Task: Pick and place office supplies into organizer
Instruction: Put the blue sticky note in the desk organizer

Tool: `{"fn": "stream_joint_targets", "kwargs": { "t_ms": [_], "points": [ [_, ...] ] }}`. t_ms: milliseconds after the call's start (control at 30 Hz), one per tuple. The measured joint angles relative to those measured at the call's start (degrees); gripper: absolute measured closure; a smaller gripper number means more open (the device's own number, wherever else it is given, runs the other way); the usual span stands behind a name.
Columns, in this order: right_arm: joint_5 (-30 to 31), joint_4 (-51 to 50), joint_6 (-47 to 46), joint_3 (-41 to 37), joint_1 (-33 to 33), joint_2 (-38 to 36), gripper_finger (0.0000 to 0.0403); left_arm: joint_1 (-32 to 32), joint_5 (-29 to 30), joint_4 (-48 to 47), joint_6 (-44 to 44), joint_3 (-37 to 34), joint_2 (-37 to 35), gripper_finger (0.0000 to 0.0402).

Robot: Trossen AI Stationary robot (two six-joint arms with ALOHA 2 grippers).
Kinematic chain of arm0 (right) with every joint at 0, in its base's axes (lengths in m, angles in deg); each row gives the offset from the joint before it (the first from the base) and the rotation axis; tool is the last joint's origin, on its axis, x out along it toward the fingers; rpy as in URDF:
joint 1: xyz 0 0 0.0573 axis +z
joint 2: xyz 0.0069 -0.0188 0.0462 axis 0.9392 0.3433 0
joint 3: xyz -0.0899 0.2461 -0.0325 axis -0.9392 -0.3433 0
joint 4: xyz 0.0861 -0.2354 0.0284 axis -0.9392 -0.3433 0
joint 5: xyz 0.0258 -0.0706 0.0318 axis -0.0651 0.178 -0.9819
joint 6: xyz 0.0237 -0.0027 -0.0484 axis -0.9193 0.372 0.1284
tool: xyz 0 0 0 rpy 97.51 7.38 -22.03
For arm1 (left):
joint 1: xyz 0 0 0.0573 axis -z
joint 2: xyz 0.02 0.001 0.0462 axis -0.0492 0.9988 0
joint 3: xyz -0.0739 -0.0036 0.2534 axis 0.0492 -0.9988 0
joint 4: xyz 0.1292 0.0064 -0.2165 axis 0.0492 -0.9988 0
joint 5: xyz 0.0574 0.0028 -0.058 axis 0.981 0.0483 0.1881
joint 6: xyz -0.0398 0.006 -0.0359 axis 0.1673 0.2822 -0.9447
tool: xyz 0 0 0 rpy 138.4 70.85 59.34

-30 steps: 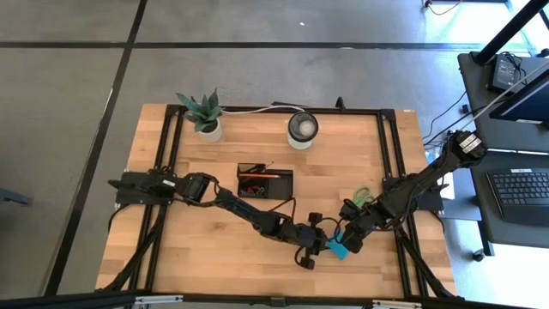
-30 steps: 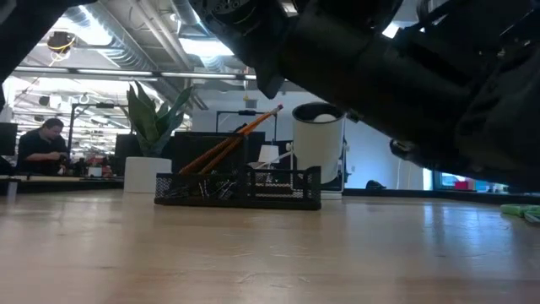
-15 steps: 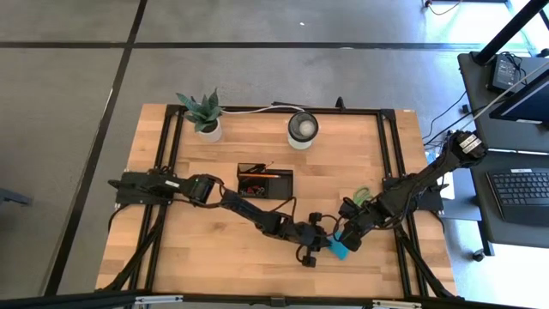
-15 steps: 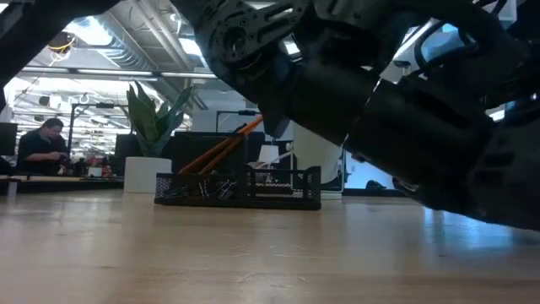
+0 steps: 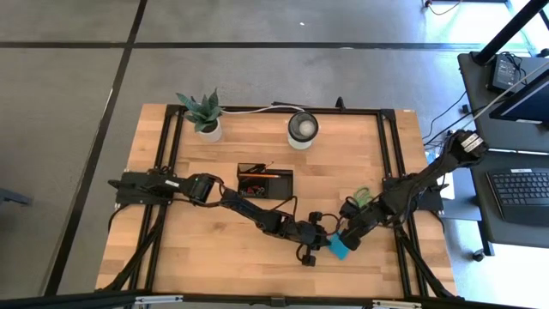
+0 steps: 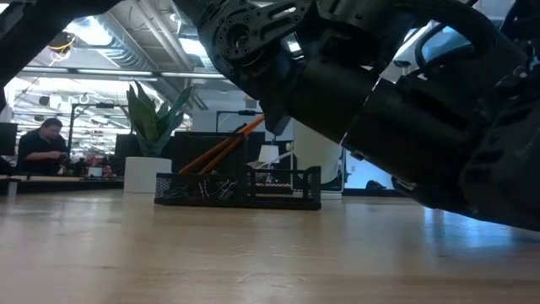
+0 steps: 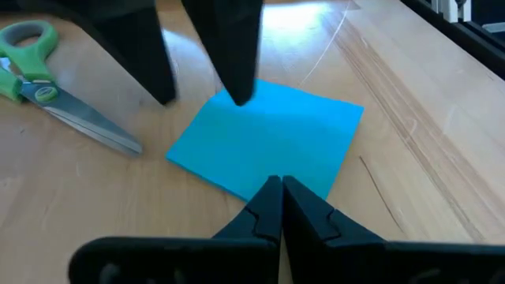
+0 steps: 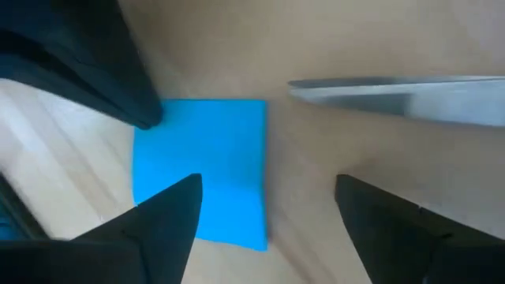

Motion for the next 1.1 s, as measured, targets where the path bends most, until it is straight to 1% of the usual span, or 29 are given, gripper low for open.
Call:
{"fn": "stream_joint_targets", "kwargs": {
  "t_ms": [100, 167, 367, 600, 767, 867, 1100],
  "points": [
    [0.13, 7.71, -1.25, -4.52, -0.02, -0.55, 0.0107, 0.00, -0.05, -0.10, 0.07, 0.00, 0.00, 0.0399],
    [0.17, 9.96, -1.63, -5.54, -0.02, -0.87, 0.0107, 0.00, -0.03, -0.34, 0.07, -0.02, 0.00, 0.0399],
    [-2.36, 13.01, 2.66, -6.41, -0.10, -2.93, 0.0107, -0.02, -0.05, -0.58, 0.07, -0.02, 0.00, 0.0399],
    [-3.85, 14.30, 1.31, -6.35, -0.10, -2.63, 0.0107, -0.09, 0.17, -0.68, 0.07, -0.02, 0.00, 0.0399],
    [-5.66, 17.38, 0.86, -6.48, 0.03, -2.43, 0.0107, -0.11, 0.49, -0.69, 0.07, -0.07, 0.00, 0.0400],
    [-5.52, 18.18, 0.69, -6.48, 0.03, -2.47, 0.0107, -0.09, 1.15, -0.71, 0.09, -0.09, 0.00, 0.0399],
    [-2.88, 19.48, 0.66, -6.41, 0.01, -2.52, 0.0107, -0.11, 1.71, -0.85, 0.08, -0.09, 0.00, 0.0400]
  ]
}}
